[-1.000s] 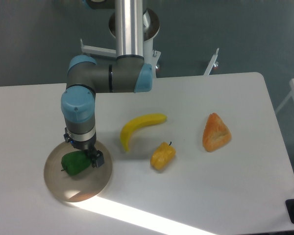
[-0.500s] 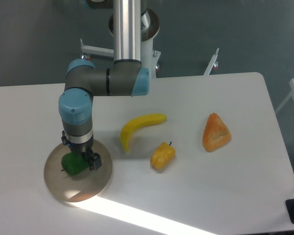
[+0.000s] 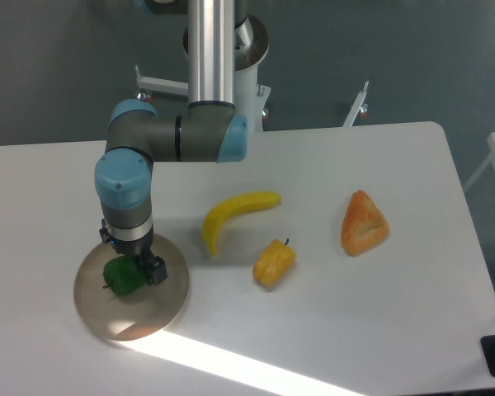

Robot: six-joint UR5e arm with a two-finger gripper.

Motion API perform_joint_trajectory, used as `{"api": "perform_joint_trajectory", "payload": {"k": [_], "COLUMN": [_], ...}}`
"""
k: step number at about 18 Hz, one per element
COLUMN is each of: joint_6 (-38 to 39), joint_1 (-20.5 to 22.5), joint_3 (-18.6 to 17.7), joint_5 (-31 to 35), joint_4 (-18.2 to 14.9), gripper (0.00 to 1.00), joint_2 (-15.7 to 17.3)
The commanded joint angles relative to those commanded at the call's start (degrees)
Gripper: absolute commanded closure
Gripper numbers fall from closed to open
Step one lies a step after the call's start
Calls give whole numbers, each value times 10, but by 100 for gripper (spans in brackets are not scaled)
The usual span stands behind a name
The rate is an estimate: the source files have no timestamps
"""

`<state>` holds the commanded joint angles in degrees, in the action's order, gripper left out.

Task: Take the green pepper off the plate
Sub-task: 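Close the gripper on the green pepper, then lift the green pepper up off the plate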

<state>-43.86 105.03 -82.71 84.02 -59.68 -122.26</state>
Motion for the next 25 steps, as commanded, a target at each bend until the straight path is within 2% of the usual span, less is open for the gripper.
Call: {"api": "perform_joint_trajectory", "payload": {"k": [3, 4, 6, 8, 16, 20, 25], "joint_6": [0, 1, 0, -1, -7, -8, -34], "joint_1": [0, 0, 0, 0, 0, 3, 57], "joint_3": [-2, -3, -3, -3, -2, 20, 60], "joint_5": [1, 1, 0, 0, 0, 3, 3], "joint_4": [12, 19, 22, 22, 23, 18, -5], "gripper": [1, 10, 41, 53, 58, 58, 58], "joint_2": [-1, -1, -1, -1, 1, 8, 34]}}
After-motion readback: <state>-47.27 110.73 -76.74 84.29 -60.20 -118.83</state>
